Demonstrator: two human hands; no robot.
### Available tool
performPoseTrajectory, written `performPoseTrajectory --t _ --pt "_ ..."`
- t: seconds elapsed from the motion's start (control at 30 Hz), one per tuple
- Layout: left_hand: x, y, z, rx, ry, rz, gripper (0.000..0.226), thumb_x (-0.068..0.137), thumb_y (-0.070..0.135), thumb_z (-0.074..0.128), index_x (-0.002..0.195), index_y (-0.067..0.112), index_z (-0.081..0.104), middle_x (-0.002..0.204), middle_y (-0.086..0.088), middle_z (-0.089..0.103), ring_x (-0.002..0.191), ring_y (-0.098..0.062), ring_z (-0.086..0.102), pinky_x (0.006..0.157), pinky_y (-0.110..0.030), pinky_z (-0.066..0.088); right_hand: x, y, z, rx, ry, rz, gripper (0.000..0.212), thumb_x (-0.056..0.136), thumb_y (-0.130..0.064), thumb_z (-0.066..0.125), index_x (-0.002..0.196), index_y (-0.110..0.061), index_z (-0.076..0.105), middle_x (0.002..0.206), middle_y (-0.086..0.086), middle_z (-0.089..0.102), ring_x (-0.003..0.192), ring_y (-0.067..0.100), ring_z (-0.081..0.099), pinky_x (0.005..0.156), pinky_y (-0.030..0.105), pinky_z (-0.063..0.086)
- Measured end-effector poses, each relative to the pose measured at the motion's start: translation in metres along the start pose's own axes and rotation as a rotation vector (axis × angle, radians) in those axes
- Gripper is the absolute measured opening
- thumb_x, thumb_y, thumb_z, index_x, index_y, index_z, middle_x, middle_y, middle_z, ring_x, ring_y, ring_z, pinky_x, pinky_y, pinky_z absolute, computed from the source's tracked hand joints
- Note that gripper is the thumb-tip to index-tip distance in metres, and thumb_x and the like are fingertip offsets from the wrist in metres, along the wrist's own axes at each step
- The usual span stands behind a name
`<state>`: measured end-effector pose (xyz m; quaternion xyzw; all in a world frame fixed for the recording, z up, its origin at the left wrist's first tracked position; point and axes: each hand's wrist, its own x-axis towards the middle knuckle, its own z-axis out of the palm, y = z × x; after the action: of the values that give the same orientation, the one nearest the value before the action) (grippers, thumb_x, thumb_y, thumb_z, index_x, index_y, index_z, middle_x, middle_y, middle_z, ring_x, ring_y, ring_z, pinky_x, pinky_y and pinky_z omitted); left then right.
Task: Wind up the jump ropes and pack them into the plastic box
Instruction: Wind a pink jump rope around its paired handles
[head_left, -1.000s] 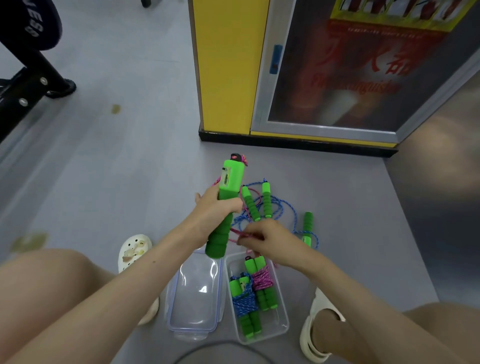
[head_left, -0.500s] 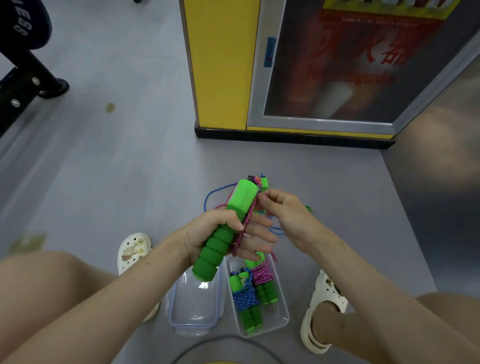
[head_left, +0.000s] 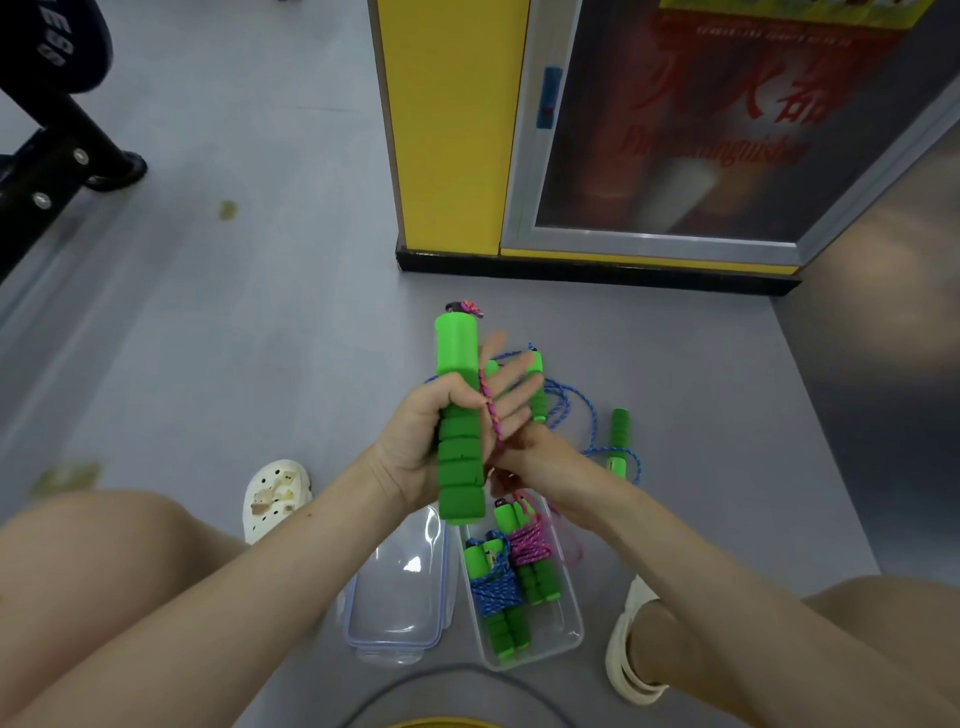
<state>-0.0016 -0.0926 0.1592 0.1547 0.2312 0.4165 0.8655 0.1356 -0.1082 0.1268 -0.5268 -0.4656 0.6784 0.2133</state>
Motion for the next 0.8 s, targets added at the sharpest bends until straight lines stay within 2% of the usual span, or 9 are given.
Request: performPoseTrajectory --t 0.1,0.2,0.33,0.4,0.43,0.5,0.57,0.7,0.8 --pt "0.000 0.007 0.002 0.268 0.274 0.087 0.046 0.079 -0.001 0.041 0.113 0.027 0.058 0.125 0.005 0.062 0.105 -0.006 0.059 0.071 -0.020 0.049 0.005 0.000 0.007 -0.155 0.018 -0.032 0.016 0.095 -0.017 0.054 0.086 -0.018 0.067 0.053 -0.005 0.057 0.045 0.007 0.042 0.048 0.021 0.034" --pt "-0.002 0.012 -0.005 0.626 0.384 0.083 0.032 0.061 0.010 0.055 0.089 0.025 0.050 0.085 0.007 0.052 0.068 -0.007 0.051 0.053 -0.017 0.046 0.001 -0.006 0.001 -0.267 0.042 -0.049 0.012 0.091 -0.018 0.060 0.089 -0.013 0.072 0.055 -0.002 0.054 0.047 0.005 0.042 0.048 0.016 0.033" --pt "-0.003 0.015 -0.010 1.178 0.347 0.084 0.024 0.071 0.004 0.061 0.076 0.021 0.046 0.062 0.006 0.044 0.050 0.000 0.042 0.066 -0.022 0.037 -0.002 -0.014 -0.006 -0.320 0.099 -0.123 0.013 0.087 -0.013 0.066 0.093 -0.003 0.072 0.067 0.007 0.056 0.058 0.007 0.046 0.054 0.013 0.037" --pt "-0.003 0.015 -0.012 1.320 0.327 0.029 0.023 0.071 0.008 0.063 0.078 0.025 0.049 0.062 0.006 0.047 0.056 -0.002 0.045 0.074 -0.024 0.034 -0.002 -0.018 -0.012 -0.311 0.138 -0.155 0.011 0.086 -0.011 0.067 0.091 -0.003 0.072 0.067 0.006 0.056 0.056 0.004 0.045 0.054 0.010 0.036" --pt "-0.003 0.015 -0.014 1.345 0.313 -0.026 0.024 0.074 0.006 0.063 0.080 0.025 0.050 0.065 0.005 0.049 0.059 -0.006 0.045 0.069 -0.022 0.035 -0.002 -0.020 -0.015 -0.298 0.155 -0.166 0.010 0.085 -0.010 0.067 0.090 -0.003 0.072 0.066 0.004 0.057 0.054 0.000 0.046 0.054 0.008 0.037" --pt "-0.005 0.014 -0.017 1.321 0.252 -0.153 0.026 0.079 -0.003 0.057 0.091 0.020 0.055 0.076 -0.001 0.061 0.062 -0.009 0.050 0.059 -0.019 0.039 -0.001 -0.020 -0.018 -0.253 0.177 -0.187 0.009 0.085 -0.006 0.066 0.092 -0.002 0.071 0.071 0.002 0.063 0.059 -0.006 0.052 0.061 0.006 0.040" --pt "-0.007 0.014 -0.018 1.146 0.171 -0.301 0.033 0.082 -0.008 0.050 0.110 0.008 0.055 0.091 -0.011 0.072 0.071 -0.010 0.063 0.063 -0.016 0.047 0.002 -0.017 -0.021 -0.196 0.194 -0.189 0.010 0.087 -0.005 0.064 0.095 -0.004 0.069 0.085 0.008 0.068 0.075 0.001 0.058 0.072 0.011 0.046" --pt "-0.010 0.014 -0.020 0.752 -0.001 -0.392 0.048 0.068 -0.003 0.043 0.115 -0.002 0.051 0.074 -0.020 0.070 0.077 -0.033 0.070 0.077 -0.033 0.058 0.003 -0.014 -0.029 -0.092 0.234 -0.190 0.007 0.090 -0.011 0.060 0.090 -0.015 0.065 0.084 0.002 0.063 0.080 0.007 0.057 0.076 0.017 0.046" --pt "-0.014 0.008 -0.017 0.583 -0.091 -0.390 0.050 0.060 0.001 0.048 0.108 -0.005 0.058 0.067 -0.017 0.068 0.073 -0.034 0.070 0.079 -0.041 0.058 0.004 -0.015 -0.025 0.051 0.154 -0.208 0.012 0.092 -0.013 0.057 0.098 -0.005 0.064 0.082 0.001 0.066 0.074 0.004 0.060 0.073 0.016 0.047"
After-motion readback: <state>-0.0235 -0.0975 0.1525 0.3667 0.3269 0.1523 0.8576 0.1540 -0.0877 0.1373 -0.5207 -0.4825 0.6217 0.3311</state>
